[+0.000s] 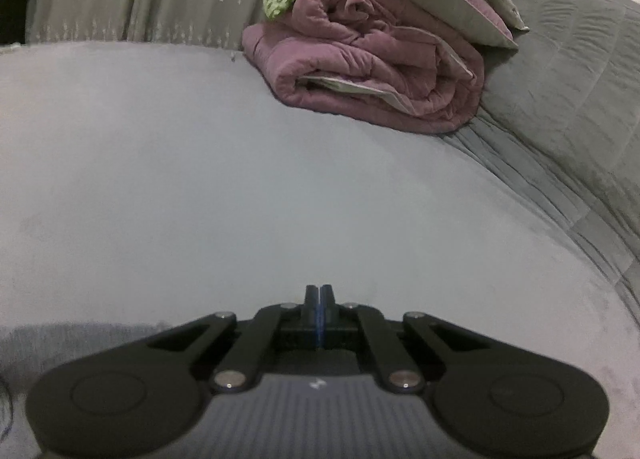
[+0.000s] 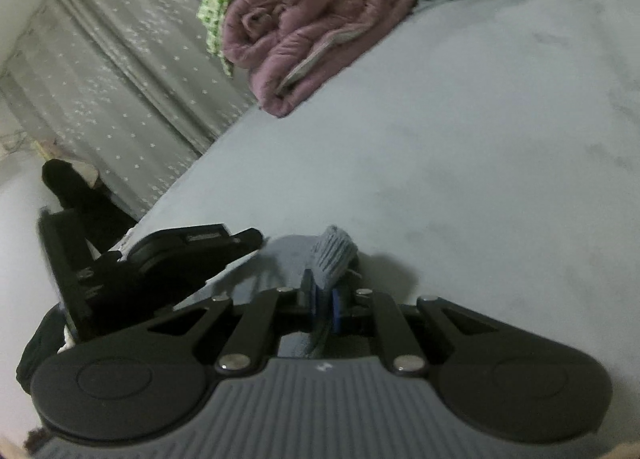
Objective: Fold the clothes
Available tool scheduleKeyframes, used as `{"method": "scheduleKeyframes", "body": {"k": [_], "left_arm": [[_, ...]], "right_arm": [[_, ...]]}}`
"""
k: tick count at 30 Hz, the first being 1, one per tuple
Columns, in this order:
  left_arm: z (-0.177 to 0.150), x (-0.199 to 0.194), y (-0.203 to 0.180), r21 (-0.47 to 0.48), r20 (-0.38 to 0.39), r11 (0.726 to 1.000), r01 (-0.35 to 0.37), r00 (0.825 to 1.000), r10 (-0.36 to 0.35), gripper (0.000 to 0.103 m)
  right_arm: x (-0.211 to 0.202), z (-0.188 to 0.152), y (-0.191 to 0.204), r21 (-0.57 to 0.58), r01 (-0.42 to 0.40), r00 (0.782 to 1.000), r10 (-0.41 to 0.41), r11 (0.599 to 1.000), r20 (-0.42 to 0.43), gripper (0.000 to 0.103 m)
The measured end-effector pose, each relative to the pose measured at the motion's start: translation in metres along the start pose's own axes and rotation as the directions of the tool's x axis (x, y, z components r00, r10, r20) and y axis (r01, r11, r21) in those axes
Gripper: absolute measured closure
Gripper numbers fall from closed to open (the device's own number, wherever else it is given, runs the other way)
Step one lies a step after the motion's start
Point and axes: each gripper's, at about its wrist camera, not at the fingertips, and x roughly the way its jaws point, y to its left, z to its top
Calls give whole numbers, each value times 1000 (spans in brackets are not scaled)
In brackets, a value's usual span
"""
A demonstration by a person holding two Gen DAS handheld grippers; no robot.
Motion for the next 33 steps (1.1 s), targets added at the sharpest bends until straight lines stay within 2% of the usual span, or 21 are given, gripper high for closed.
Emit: {"method": "scheduleKeyframes", "body": {"k": [2,5,7,11,13,14,15,21,29,30,31,33], "left_arm": [[0,-10,1,4,-3,1000,9,1000,-9,100],[2,-26,5,31,-9,1000,1,1000,-1,86],[5,-37,10,49,-9,999,-15,1000,15,65],[16,-59,30,70,-18,996,-59,998,60,58],[20,-68,42,70,-18,994,-88,996,90,51],[21,-72,48,70,-18,992,-103,994,104,50],[22,-75,54,70,-20,991,-117,993,118,48],[20,-94,84,64,-32,983,-174,984,176,44],[5,-104,105,103,-28,963,-247,968,251,45],[4,-102,106,108,-33,960,-259,964,263,49],[2,-100,107,112,-42,958,-263,962,269,61],[0,-97,108,120,-46,957,-263,962,270,71]], "right_arm": [[1,1,-4,24,4,1000,-3,1000,-11,93],[-2,3,-7,45,7,1000,-7,999,-10,89],[-5,4,-8,47,7,1000,-7,999,3,85],[-10,8,-10,19,22,999,-23,1000,32,83],[-12,10,-12,14,21,999,-22,1000,38,76],[-12,11,-13,16,16,999,-16,1000,38,64],[-12,11,-14,22,7,999,-8,1000,38,59],[-7,12,-15,17,-15,1000,15,1000,11,59],[-5,11,-14,11,-15,1000,15,1000,1,57],[-4,10,-14,10,-14,1000,14,1000,1,57],[-4,11,-14,9,-13,1000,13,1000,0,57],[-3,11,-13,6,-12,1000,12,1000,-1,56]]}}
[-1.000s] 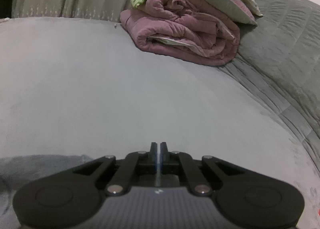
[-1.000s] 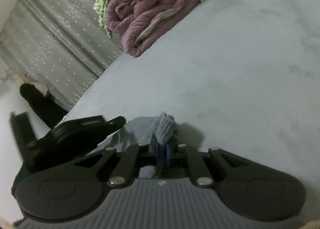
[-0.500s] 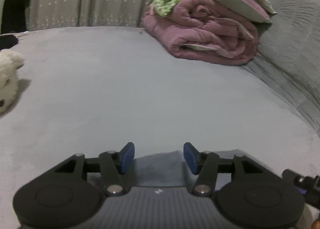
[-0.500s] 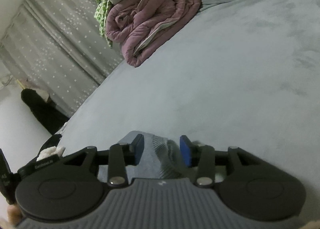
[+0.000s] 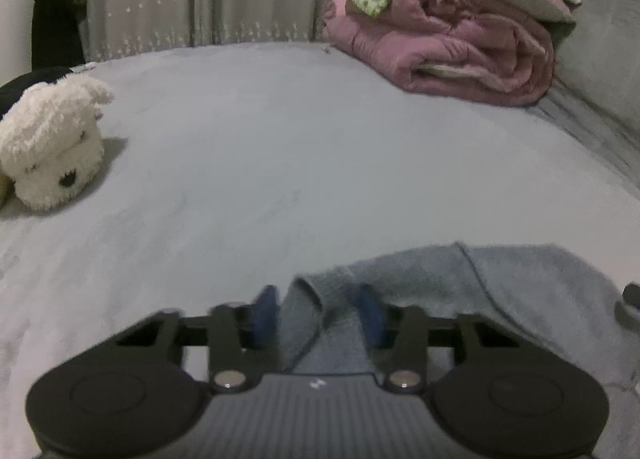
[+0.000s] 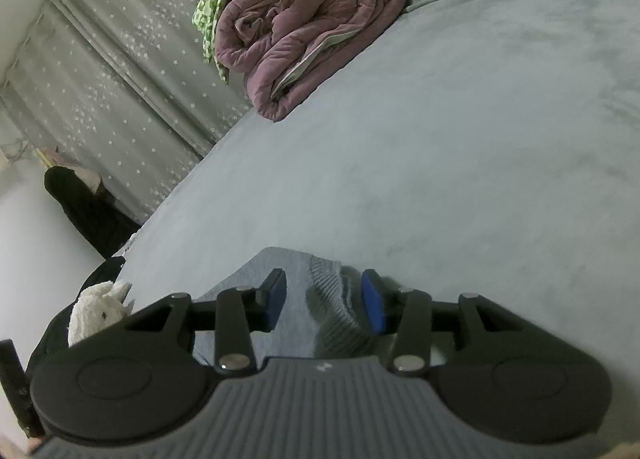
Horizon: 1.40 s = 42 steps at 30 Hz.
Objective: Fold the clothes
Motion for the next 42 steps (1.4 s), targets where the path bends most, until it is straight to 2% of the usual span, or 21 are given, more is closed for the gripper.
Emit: {"method": "scheduleKeyframes", "body": {"k": [2,3,7,11,14,17,21,22,24,28,32,35,38,40,42], "left_arm": [[1,1,-4,17,16,1000,-8,1000,8,96],[3,1,-6,29,26,999,-24,999,23,100],[15,2,-17,77,92,992,-98,992,91,101],[34,7,-24,102,139,985,-141,982,127,101],[40,22,-27,125,130,976,-180,978,164,101],[32,47,-27,132,75,967,-217,975,208,100],[21,50,-36,161,110,952,-261,963,245,100],[21,48,-37,159,111,952,-261,963,246,97],[23,40,-38,141,109,958,-252,965,238,91],[22,13,-40,57,149,972,-227,965,216,70],[14,-10,-48,-27,151,986,-162,975,165,68],[3,-22,-53,-89,163,992,-88,981,102,68],[-13,-28,-55,-147,194,989,-11,980,40,68],[-25,-24,-55,-176,210,984,40,978,-2,68],[-39,-15,-56,-182,204,982,50,979,-12,68]], "right_arm": [[1,0,0,-2,1,1000,-1,1000,0,56],[1,0,0,-2,2,1000,-2,1000,0,56],[2,0,1,-7,4,1000,-4,1000,0,56],[1,0,0,-6,3,1000,-3,1000,-1,56],[2,0,0,-6,2,1000,-2,1000,-2,56],[3,1,0,-7,0,1000,0,1000,-4,56],[4,1,-1,-18,-1,1000,0,1000,-7,56],[4,0,-1,-20,-1,1000,1,1000,-7,56],[4,0,0,-26,-1,1000,1,1000,-6,56],[6,-2,1,-48,-2,1000,2,999,-3,56],[8,0,-2,-49,-31,999,30,998,-13,55],[11,5,-8,-24,-86,995,85,996,-58,55],[16,15,-22,61,-169,976,176,984,-129,55],[19,20,-32,121,-212,958,231,970,-172,60],[22,24,-39,140,-240,940,266,961,-215,64]]}}
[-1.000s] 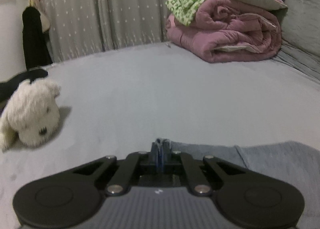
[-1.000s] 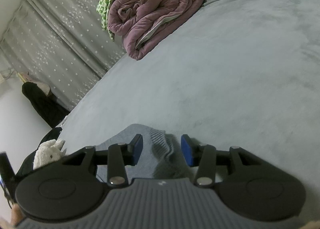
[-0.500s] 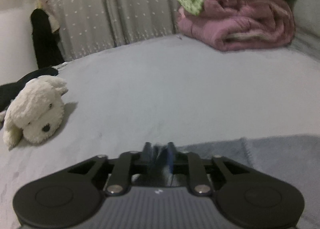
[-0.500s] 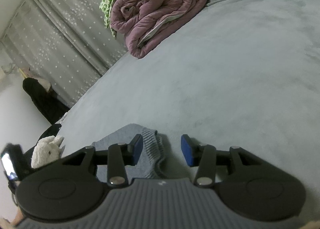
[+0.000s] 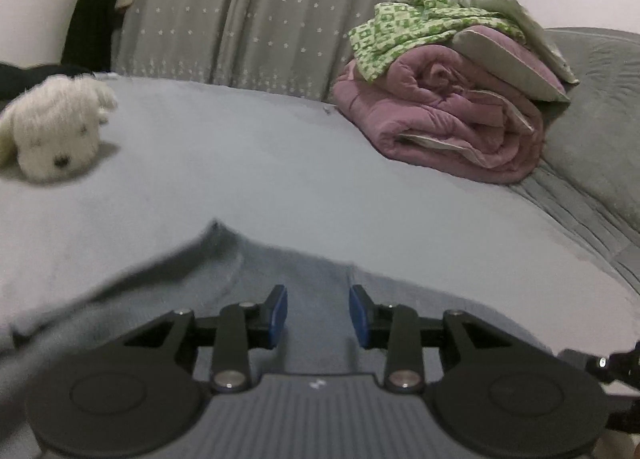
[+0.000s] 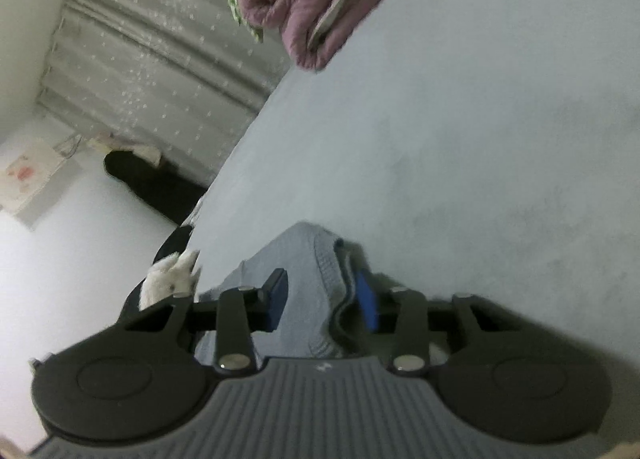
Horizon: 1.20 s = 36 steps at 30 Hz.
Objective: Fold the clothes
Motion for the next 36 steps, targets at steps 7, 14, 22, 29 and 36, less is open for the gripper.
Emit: {"method": "scheduleKeyframes", "body": {"k": [7,14,22,29,36], "left_arm": [[-7,8,19,-124,-40,988,90,995,-95,63],[-8,11,16,-124,-48,987,105,993,-112,60],[-8,11,17,-132,-47,985,109,992,-116,60],[-8,11,17,-126,-48,986,105,993,-112,60],[-8,11,18,-123,-48,987,104,993,-111,60]], "right_arm": [[23,11,-4,21,-112,990,114,993,-82,64],[51,24,-18,152,-287,954,296,946,-41,66],[45,21,-10,111,-226,974,222,968,48,82],[37,6,36,-211,165,970,-120,963,210,95],[37,-11,56,-387,386,909,-273,837,316,82]]}}
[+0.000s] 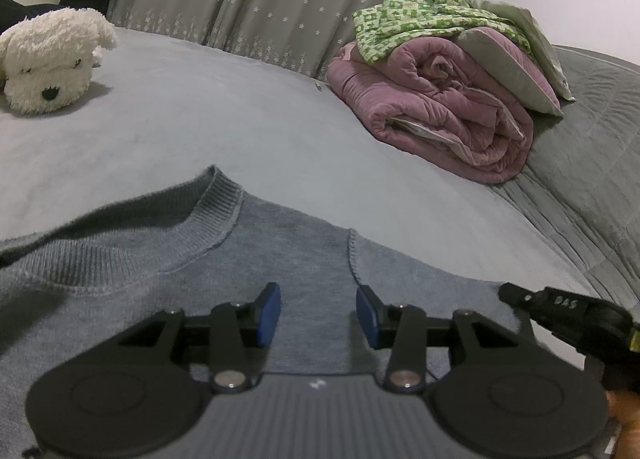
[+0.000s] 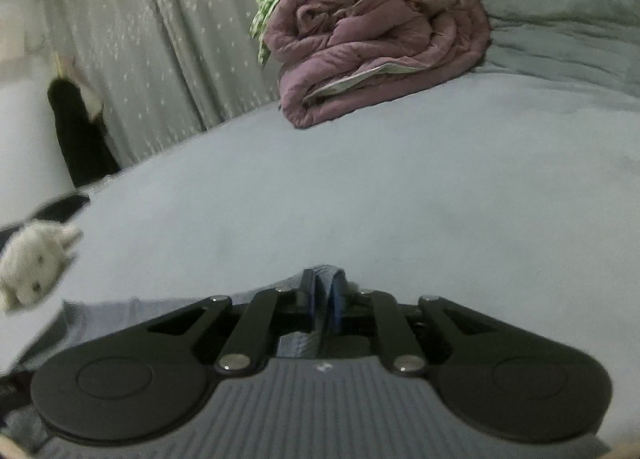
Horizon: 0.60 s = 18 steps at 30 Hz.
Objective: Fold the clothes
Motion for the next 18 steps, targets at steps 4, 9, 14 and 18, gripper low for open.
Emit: {"method": "scheduleKeyframes", "body": {"k": [4,9,14,18], "left_arm": [[0,0,1,-1,-1,1000,2,1000,-2,59],[-1,0,2,-4,-1,1000,5,1000,-5,59],[0,-1,2,-10,-2,1000,12,1000,-12,59],[0,0,3,-13,-3,1000,17,1000,-17,58]], "right_arm": [[-4,8,-8,72,-23,999,25,997,-29,59],[-11,21,-11,89,-106,970,122,990,-211,58],[-26,17,1,-87,-140,939,104,986,-326,58],[-38,9,4,-158,-181,920,111,971,-376,69]]}}
